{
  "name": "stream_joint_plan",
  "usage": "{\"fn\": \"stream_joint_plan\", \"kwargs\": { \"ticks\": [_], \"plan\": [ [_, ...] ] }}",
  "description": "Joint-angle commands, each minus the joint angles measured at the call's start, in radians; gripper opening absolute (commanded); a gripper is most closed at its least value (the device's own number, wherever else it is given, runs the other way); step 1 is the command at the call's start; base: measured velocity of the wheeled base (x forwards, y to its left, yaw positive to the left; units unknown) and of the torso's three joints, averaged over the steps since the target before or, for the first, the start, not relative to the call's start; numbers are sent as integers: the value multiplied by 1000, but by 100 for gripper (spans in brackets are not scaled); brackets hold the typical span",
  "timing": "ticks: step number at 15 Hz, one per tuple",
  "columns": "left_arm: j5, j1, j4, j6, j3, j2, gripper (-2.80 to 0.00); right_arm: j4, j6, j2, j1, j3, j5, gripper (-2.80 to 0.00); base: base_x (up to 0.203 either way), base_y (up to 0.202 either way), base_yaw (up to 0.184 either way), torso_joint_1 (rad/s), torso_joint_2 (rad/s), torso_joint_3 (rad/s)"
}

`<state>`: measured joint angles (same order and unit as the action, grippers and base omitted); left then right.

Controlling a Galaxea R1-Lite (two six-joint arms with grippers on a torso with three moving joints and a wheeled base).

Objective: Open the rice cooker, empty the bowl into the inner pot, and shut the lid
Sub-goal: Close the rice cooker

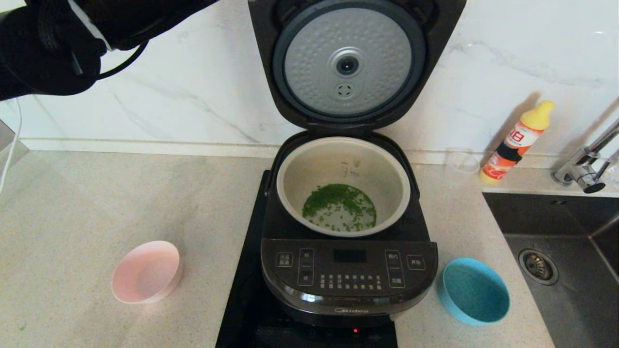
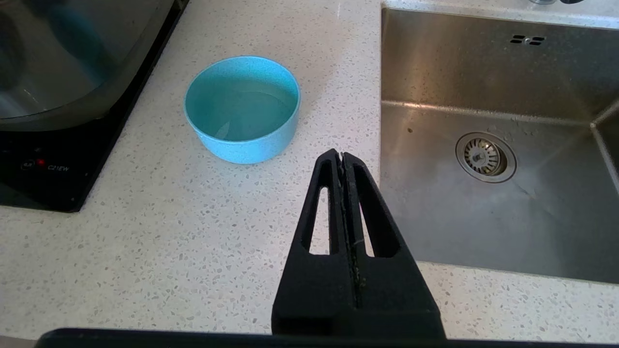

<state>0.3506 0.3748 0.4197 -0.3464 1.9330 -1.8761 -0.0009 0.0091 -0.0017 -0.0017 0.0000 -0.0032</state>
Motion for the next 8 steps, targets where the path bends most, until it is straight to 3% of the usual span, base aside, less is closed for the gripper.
{"fn": "stream_joint_plan", "kwargs": {
  "ticks": [1, 8],
  "plan": [
    [2, 22, 3, -2, 0, -8, -280, -1, 0, 2, 0, 0, 0, -280, 0, 0, 0, 0, 0, 0],
    [1, 59, 1, 10, -2, -32, -280, -1, 0, 2, 0, 0, 0, -280, 0, 0, 0, 0, 0, 0]
  ]
}}
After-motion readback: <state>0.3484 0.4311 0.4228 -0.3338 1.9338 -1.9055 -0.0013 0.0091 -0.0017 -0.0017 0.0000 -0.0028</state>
